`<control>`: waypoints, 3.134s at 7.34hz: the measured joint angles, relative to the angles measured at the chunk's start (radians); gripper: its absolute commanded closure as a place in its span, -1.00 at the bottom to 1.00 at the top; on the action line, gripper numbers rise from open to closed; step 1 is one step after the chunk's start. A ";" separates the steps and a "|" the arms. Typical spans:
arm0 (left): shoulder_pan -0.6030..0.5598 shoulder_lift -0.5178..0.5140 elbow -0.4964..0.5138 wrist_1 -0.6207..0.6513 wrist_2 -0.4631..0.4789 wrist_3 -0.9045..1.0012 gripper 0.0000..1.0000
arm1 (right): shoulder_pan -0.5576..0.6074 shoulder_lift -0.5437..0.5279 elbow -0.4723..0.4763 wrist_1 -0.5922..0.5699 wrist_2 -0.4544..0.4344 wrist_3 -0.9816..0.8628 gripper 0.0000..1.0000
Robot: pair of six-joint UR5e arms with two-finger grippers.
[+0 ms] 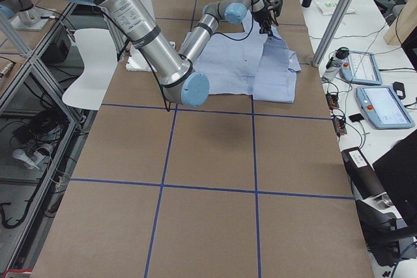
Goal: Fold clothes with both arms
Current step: 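Lift the cuff with the right gripper and fold the sleeve across the shirt chest, then release the sleeve and draw the right gripper back beside the shirt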
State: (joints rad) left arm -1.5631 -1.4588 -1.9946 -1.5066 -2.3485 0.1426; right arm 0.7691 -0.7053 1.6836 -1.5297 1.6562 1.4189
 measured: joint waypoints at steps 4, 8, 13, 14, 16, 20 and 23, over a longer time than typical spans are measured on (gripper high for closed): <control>0.000 0.000 0.008 0.001 0.000 0.000 -1.00 | -0.214 0.319 -0.417 0.030 -0.273 0.158 -0.90; 0.000 0.000 0.009 0.001 0.000 0.000 -1.00 | -0.235 0.488 -0.690 0.094 -0.286 0.198 -0.98; 0.029 -0.009 0.026 -0.175 -0.074 -0.003 -1.00 | -0.109 0.299 -0.438 -0.034 0.034 0.024 -1.00; 0.061 -0.013 0.057 -0.237 -0.072 -0.004 -1.00 | -0.082 0.190 -0.294 -0.081 0.069 -0.048 -1.00; 0.095 -0.025 0.163 -0.421 -0.068 -0.116 -1.00 | 0.007 -0.079 -0.013 -0.109 0.181 -0.231 -1.00; 0.304 -0.035 0.262 -0.703 0.134 -0.586 -1.00 | 0.191 -0.571 0.297 -0.023 0.375 -0.595 -1.00; 0.346 -0.079 0.498 -0.973 0.193 -0.701 -1.00 | 0.325 -0.872 0.316 0.247 0.500 -0.727 -1.00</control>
State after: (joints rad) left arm -1.2169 -1.5381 -1.4971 -2.4793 -2.1556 -0.5579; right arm 1.0940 -1.5777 1.9993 -1.2828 2.1560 0.6919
